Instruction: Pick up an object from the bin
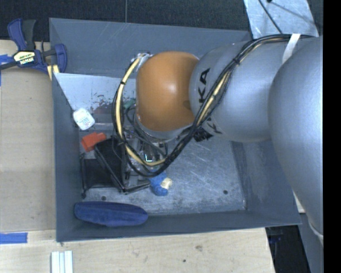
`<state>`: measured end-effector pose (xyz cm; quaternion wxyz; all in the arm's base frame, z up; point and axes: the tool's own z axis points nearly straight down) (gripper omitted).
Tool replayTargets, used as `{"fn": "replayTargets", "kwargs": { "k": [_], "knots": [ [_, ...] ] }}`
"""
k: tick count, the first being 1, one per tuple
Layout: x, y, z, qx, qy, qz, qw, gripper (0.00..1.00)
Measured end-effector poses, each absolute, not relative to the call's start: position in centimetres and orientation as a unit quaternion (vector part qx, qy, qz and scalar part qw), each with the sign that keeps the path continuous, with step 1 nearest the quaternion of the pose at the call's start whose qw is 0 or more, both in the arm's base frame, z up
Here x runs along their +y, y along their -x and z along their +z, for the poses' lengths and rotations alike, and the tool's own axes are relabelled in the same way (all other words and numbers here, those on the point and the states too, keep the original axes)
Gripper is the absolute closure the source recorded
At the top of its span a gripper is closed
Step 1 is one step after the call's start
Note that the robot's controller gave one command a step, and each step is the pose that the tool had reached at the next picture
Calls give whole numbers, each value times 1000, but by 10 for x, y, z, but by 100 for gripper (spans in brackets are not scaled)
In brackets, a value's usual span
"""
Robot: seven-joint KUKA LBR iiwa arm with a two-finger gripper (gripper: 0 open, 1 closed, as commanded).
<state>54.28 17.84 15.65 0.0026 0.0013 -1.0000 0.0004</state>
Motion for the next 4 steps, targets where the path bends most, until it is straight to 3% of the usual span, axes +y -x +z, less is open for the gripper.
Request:
{"fn": "replayTargets", "kwargs": {
  "k": [1,2,3,4],
  "knots": [
    [189,-513,89,-994,105,-6,-13,0],
    [229,-506,101,-963,268,-2,-2,0],
    [187,-544,102,-929,369,-2,-4,0],
    [186,-499,69,-940,340,1,0,0]
  ]
}}
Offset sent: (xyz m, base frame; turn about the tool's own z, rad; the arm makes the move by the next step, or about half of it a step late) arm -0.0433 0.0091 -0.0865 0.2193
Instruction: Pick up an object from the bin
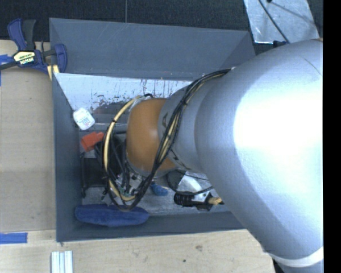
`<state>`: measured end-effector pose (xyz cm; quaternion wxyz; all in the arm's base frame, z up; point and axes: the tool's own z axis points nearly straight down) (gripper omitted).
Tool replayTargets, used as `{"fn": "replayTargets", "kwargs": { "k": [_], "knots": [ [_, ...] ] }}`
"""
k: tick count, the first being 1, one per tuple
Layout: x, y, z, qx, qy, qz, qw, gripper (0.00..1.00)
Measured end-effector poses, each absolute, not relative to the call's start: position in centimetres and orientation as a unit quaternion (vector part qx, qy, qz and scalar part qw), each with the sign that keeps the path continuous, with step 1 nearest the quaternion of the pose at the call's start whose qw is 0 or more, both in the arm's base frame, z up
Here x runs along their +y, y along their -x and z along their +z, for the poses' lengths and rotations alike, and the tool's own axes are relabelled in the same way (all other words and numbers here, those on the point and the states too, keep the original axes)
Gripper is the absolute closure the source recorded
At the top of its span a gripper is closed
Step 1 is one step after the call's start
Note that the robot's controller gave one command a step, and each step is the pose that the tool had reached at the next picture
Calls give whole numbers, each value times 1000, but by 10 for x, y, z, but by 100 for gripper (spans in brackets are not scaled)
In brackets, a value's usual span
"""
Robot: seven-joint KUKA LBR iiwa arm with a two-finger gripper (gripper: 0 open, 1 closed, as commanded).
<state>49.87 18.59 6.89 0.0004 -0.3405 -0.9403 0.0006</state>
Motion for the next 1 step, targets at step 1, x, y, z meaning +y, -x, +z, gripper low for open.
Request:
{"fn": "replayTargets", "kwargs": {
  "k": [1],
  "knots": [
    [185,-500,69,-940,342,0,-1,0]
  ]
}}
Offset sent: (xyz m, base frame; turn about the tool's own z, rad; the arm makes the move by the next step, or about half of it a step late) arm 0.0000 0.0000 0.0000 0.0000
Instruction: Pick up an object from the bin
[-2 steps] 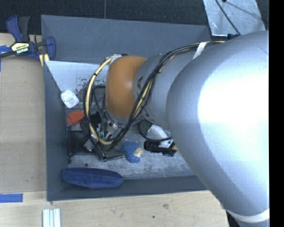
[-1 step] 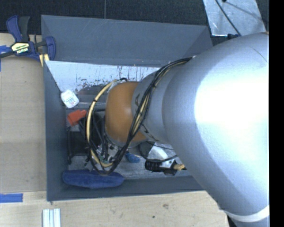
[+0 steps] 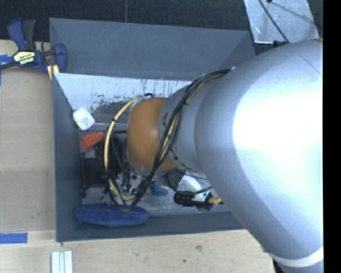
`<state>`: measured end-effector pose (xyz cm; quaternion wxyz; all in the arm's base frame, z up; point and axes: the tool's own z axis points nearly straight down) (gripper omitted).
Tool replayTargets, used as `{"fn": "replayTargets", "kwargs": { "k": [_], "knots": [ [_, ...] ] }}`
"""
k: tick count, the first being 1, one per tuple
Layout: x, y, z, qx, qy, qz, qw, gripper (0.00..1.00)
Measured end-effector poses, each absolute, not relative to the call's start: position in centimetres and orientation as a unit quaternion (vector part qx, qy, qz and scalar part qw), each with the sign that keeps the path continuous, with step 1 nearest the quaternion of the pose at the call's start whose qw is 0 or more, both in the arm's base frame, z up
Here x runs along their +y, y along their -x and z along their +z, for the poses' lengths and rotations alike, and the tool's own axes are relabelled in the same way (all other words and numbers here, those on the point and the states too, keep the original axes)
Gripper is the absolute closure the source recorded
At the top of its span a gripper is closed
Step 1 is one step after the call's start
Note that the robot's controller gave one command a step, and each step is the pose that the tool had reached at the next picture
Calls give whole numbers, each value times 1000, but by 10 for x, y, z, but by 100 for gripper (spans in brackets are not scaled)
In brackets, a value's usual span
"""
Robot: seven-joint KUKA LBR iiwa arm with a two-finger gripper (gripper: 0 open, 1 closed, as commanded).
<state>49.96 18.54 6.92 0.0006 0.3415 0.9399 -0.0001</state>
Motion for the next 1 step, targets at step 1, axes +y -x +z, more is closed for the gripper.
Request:
{"fn": "replayTargets", "kwargs": {
  "k": [1],
  "knots": [
    [184,-500,70,939,-343,-1,2,100]
  ]
}}
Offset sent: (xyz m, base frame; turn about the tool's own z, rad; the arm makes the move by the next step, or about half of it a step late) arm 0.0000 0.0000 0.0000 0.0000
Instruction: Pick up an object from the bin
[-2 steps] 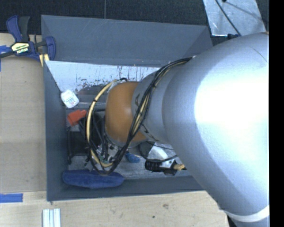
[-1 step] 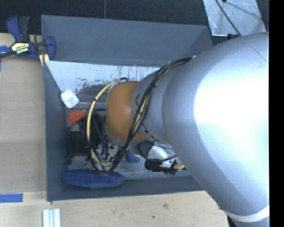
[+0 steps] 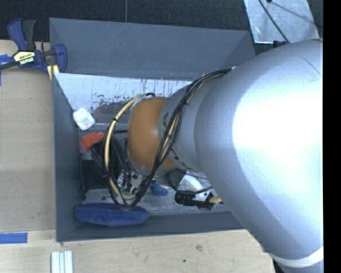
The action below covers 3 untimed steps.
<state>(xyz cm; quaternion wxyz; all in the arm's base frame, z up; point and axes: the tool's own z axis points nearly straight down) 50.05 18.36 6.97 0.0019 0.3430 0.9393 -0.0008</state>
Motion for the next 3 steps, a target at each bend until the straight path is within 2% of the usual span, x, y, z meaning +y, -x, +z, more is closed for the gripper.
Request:
{"fn": "replayTargets", "kwargs": {
  "k": [1,2,3],
  "knots": [
    [182,-499,117,939,-343,-2,-2,100],
    [181,-498,125,939,-343,-3,-3,100],
    [179,-496,152,940,-342,-2,-2,100]
  ]
}}
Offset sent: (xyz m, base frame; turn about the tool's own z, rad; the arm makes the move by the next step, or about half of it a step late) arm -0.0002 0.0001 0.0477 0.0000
